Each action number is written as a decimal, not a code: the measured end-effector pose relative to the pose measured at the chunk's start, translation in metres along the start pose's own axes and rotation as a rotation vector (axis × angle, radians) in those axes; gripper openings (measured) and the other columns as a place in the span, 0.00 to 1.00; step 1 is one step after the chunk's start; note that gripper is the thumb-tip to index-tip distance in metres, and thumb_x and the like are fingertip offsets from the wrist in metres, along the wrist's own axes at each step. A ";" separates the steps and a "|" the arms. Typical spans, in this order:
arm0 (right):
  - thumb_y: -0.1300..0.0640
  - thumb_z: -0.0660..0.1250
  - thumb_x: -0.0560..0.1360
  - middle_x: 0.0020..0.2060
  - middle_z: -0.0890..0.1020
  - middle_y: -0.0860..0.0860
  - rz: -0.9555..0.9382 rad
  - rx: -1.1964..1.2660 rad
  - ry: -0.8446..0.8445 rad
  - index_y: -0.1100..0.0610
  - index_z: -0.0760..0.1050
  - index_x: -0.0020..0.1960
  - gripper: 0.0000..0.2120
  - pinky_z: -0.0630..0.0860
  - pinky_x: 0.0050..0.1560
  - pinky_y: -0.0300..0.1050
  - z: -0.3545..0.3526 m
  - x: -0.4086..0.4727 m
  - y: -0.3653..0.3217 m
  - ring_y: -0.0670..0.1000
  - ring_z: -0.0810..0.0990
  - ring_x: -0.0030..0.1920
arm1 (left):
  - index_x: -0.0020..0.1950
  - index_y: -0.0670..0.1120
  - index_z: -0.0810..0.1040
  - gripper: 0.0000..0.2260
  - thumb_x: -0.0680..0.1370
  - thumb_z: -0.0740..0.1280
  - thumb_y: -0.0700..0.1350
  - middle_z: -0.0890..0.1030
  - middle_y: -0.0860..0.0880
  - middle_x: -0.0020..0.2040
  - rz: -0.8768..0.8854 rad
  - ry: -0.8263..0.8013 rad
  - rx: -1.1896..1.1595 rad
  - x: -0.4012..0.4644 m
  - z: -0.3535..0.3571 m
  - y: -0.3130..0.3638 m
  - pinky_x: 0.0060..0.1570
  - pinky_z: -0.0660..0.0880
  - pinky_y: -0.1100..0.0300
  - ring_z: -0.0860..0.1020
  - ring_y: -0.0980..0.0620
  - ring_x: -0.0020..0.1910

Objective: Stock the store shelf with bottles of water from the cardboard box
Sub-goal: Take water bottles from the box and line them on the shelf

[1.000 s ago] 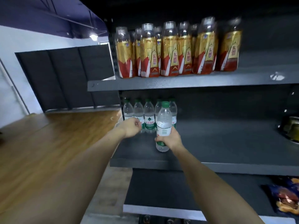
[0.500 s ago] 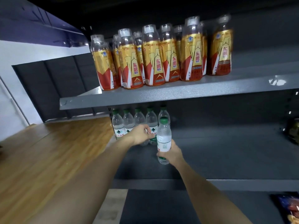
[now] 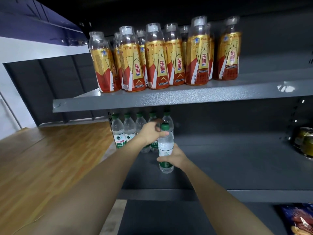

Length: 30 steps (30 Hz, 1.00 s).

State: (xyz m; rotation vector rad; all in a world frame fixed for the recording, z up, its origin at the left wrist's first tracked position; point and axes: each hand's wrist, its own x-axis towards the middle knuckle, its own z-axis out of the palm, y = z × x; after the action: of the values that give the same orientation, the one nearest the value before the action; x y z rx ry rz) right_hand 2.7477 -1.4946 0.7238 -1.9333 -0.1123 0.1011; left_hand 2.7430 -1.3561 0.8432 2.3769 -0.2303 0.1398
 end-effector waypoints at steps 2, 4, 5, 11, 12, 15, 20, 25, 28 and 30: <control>0.59 0.81 0.63 0.55 0.80 0.45 -0.017 0.027 -0.102 0.49 0.67 0.65 0.36 0.75 0.60 0.44 -0.013 -0.003 -0.004 0.45 0.79 0.56 | 0.62 0.46 0.78 0.24 0.71 0.75 0.56 0.79 0.48 0.45 0.033 0.021 0.107 0.001 0.000 0.005 0.52 0.75 0.54 0.77 0.49 0.45; 0.64 0.78 0.65 0.55 0.81 0.45 -0.021 0.039 -0.193 0.48 0.67 0.66 0.35 0.75 0.61 0.44 -0.023 -0.005 -0.005 0.44 0.79 0.57 | 0.62 0.49 0.77 0.24 0.71 0.73 0.60 0.77 0.49 0.40 0.065 0.038 0.236 0.001 -0.002 0.010 0.49 0.75 0.52 0.76 0.49 0.41; 0.66 0.77 0.66 0.55 0.82 0.45 -0.024 0.047 -0.208 0.48 0.68 0.66 0.34 0.75 0.62 0.44 -0.027 -0.005 -0.004 0.44 0.80 0.57 | 0.61 0.50 0.77 0.25 0.71 0.72 0.63 0.77 0.50 0.39 0.075 0.044 0.277 0.000 -0.002 0.013 0.48 0.76 0.53 0.76 0.49 0.40; 0.59 0.83 0.57 0.53 0.82 0.47 -0.062 -0.002 -0.073 0.48 0.71 0.59 0.35 0.78 0.61 0.51 -0.017 0.003 -0.001 0.47 0.81 0.55 | 0.69 0.47 0.74 0.23 0.77 0.70 0.54 0.78 0.43 0.64 0.094 -0.011 0.319 0.001 -0.004 0.027 0.58 0.69 0.59 0.76 0.44 0.63; 0.54 0.83 0.55 0.53 0.81 0.47 -0.073 -0.050 -0.032 0.46 0.71 0.57 0.35 0.78 0.59 0.50 -0.015 0.002 -0.001 0.47 0.81 0.55 | 0.71 0.46 0.72 0.23 0.78 0.69 0.52 0.76 0.44 0.66 0.095 -0.038 0.314 0.002 -0.006 0.028 0.58 0.68 0.62 0.74 0.44 0.65; 0.53 0.83 0.57 0.54 0.79 0.43 -0.074 -0.091 -0.040 0.45 0.70 0.60 0.35 0.75 0.59 0.44 -0.014 -0.003 0.001 0.44 0.78 0.56 | 0.70 0.48 0.73 0.20 0.78 0.70 0.49 0.75 0.45 0.68 0.113 -0.119 0.307 0.005 -0.012 0.025 0.57 0.65 0.65 0.73 0.45 0.66; 0.54 0.83 0.58 0.53 0.80 0.44 -0.037 -0.182 -0.034 0.47 0.68 0.64 0.39 0.76 0.58 0.46 -0.014 0.000 0.010 0.47 0.79 0.55 | 0.64 0.46 0.75 0.20 0.76 0.71 0.53 0.77 0.49 0.55 0.087 -0.109 0.295 0.005 -0.013 0.024 0.53 0.68 0.62 0.74 0.50 0.55; 0.49 0.84 0.55 0.52 0.76 0.48 -0.017 -0.228 0.129 0.52 0.68 0.55 0.36 0.77 0.53 0.48 -0.011 0.002 0.014 0.49 0.77 0.53 | 0.55 0.43 0.77 0.10 0.80 0.67 0.49 0.80 0.46 0.51 0.040 -0.103 0.333 0.009 -0.014 0.018 0.47 0.71 0.60 0.76 0.47 0.49; 0.53 0.82 0.60 0.52 0.78 0.46 -0.048 -0.234 0.026 0.51 0.68 0.59 0.34 0.75 0.51 0.43 -0.015 0.001 0.015 0.47 0.78 0.53 | 0.48 0.46 0.77 0.12 0.76 0.71 0.54 0.79 0.48 0.45 0.030 -0.110 0.254 0.012 -0.017 0.008 0.44 0.69 0.60 0.76 0.49 0.46; 0.53 0.81 0.62 0.53 0.80 0.45 -0.053 -0.230 -0.002 0.49 0.68 0.63 0.34 0.76 0.54 0.43 -0.013 0.002 0.015 0.46 0.78 0.54 | 0.52 0.46 0.77 0.17 0.75 0.71 0.58 0.80 0.47 0.48 0.020 -0.115 0.246 0.013 -0.018 0.005 0.46 0.71 0.59 0.76 0.49 0.46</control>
State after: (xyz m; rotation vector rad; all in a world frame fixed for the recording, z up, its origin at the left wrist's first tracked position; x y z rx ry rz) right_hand 2.7522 -1.5116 0.7145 -2.1582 -0.1823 0.0564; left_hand 2.7538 -1.3489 0.8617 2.6313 -0.3064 0.0418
